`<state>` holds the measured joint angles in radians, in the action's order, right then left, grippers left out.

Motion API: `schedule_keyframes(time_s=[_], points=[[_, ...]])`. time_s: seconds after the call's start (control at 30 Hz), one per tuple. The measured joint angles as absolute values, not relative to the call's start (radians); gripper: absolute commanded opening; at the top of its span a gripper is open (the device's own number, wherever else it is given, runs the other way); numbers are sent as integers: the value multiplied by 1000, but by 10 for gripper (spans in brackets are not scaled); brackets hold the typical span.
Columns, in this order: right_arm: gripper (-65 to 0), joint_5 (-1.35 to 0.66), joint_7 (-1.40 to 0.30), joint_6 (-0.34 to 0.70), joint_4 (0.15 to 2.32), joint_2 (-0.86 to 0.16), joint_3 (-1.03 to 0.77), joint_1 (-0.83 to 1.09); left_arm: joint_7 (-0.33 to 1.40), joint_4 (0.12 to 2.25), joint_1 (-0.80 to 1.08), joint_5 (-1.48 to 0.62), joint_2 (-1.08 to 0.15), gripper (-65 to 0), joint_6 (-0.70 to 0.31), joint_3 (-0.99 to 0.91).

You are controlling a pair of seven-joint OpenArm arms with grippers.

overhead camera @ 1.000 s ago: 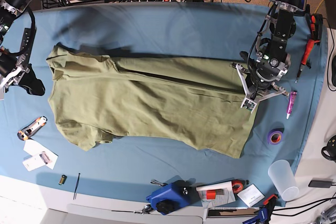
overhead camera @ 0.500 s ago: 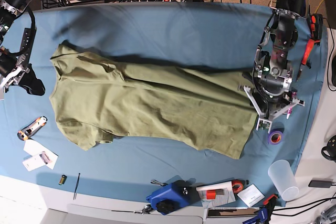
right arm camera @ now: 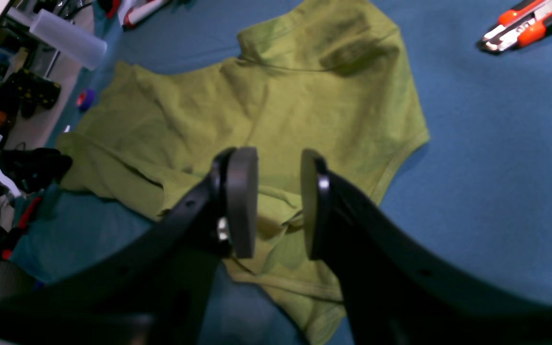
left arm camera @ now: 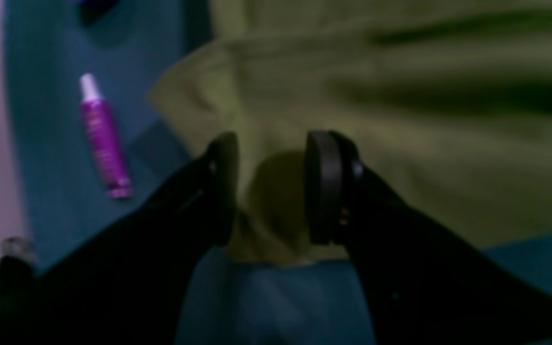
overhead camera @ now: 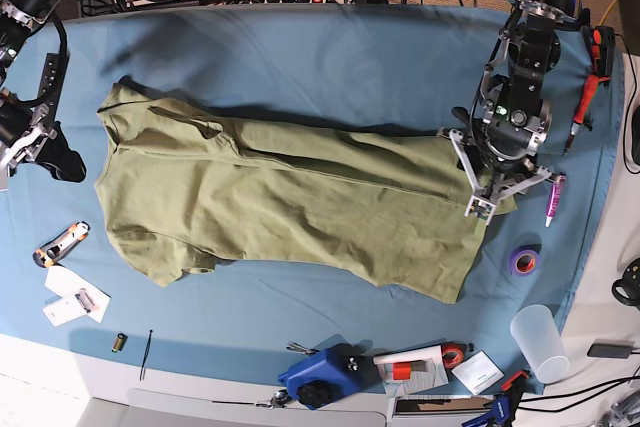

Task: Layout the t-shirt on the table in an organized manner, then fold the t-shirt properly
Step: 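Lay the folded edge down and open the left gripper, then lower the left gripper to the shirt's folded edge and grasp it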

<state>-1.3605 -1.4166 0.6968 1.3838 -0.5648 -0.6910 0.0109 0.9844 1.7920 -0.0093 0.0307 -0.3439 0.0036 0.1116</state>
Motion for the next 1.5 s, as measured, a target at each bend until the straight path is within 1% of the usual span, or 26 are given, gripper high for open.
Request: schedule_keyframes(time_s=[0.07,0.13,0.23,0.4,0.5,0.6,0.73,0.87,1.03,1.1,1.2,1.27,1.37,1.43,1.5], points=[[-484,-1360,-1417,697,1384,-565,-691,11,987,1794,-15,68,-341,-408,72,112],[-484,-1361,-1417,697,1384,-565,-691,11,1055,1801,-20,101,-342,-409,117,112],[-484,-1361,-1417,697,1384,-565,-691,11,1113,1845,-14,109,-341,-409,123,111],[-484,-1329,-1418,697,1384,-564,-707,11,1133,1913,51,112,-340,-409,123,108],[-484,-1322,-1418,697,1384,-562,-773,11,1153,1939,102,119,-337,-409,122,60],[-484,-1316,-1419,696,1384,-562,-877,11,1151,1996,142,109,-334,-409,123,-38],[-484,-1328,-1413,696,1384,-565,-986,27,1143,2098,215,-33,-338,-409,55,-201],[-484,-1351,-1418,696,1386,-559,-984,121,1126,2149,275,-148,-334,-409,4,-342],[-484,-1356,-1414,697,1386,-497,-981,207,1120,2149,334,-209,-336,-409,-2,-502],[-484,-1340,-1413,697,1386,-457,-981,229,1121,2149,350,-249,-338,-409,-51,-551],[-484,-1333,-1417,697,1386,-394,-981,242,1118,2150,368,-320,-338,-409,-85,-598],[-484,-1306,-1417,697,1386,-364,-980,241,1118,2150,374,-334,-338,-409,-88,-608],[-482,-1306,-1416,697,1386,-360,-960,242,1117,2150,373,-338,-338,-409,-91,-610],[-456,-1309,-1413,697,1386,-366,-926,241,1115,2150,373,-338,-338,-409,-91,-610],[-450,-1306,-1409,697,1386,-365,-882,239,1110,2150,373,-338,-338,-409,-91,-610]])
